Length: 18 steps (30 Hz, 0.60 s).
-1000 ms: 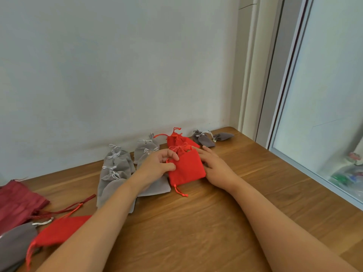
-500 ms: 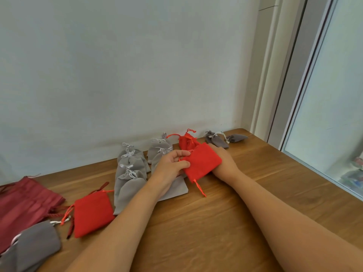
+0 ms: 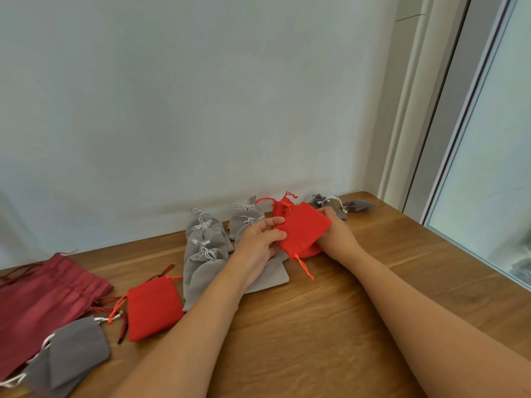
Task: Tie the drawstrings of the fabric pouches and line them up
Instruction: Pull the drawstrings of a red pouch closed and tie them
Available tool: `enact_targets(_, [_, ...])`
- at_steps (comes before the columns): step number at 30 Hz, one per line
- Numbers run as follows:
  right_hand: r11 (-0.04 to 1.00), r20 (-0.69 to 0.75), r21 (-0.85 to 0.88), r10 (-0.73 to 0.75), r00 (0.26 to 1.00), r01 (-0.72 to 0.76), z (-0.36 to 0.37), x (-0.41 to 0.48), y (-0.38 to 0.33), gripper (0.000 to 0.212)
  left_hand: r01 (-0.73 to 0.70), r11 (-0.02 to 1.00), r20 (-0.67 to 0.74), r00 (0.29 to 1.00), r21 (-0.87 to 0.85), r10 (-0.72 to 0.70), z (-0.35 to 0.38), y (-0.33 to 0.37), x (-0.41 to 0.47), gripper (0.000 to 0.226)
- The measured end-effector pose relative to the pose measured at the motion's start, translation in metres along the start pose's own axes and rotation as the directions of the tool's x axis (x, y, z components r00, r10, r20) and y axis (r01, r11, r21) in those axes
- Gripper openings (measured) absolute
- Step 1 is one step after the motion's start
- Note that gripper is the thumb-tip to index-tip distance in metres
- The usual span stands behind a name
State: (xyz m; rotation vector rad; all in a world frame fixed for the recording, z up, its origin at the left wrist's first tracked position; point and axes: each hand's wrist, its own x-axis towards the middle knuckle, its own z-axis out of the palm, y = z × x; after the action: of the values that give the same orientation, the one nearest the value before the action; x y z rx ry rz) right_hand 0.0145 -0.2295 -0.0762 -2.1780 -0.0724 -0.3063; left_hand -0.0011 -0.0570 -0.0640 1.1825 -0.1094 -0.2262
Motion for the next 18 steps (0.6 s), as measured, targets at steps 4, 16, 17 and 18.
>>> enact_targets(4, [0.999, 0.027, 0.038, 0.006, 1.0, -0.007, 0.003, 0.002, 0.002, 0.025, 0.009, 0.994, -0.016, 1.0, -0.113, -0.01, -0.002, 0.003, 0.002, 0.025])
enact_targets(16, [0.935, -0.16, 0.355, 0.079, 0.984, -0.017, -0.005, -0.015, -0.007, 0.028, -0.032, 0.999, 0.013, 0.999, 0.041, 0.031, -0.001, 0.005, -0.003, 0.028])
enact_targets(17, [0.899, -0.175, 0.437, 0.112, 0.978, -0.025, -0.007, -0.018, -0.01, 0.035, -0.046, 0.995, 0.014, 0.999, 0.088, 0.045, -0.001, 0.005, -0.003, 0.029])
enact_targets(18, [0.866, -0.18, 0.499, 0.139, 0.974, -0.031, -0.01, -0.021, -0.014, 0.039, -0.06, 0.988, 0.011, 0.998, 0.14, 0.06, -0.001, 0.005, -0.003, 0.029])
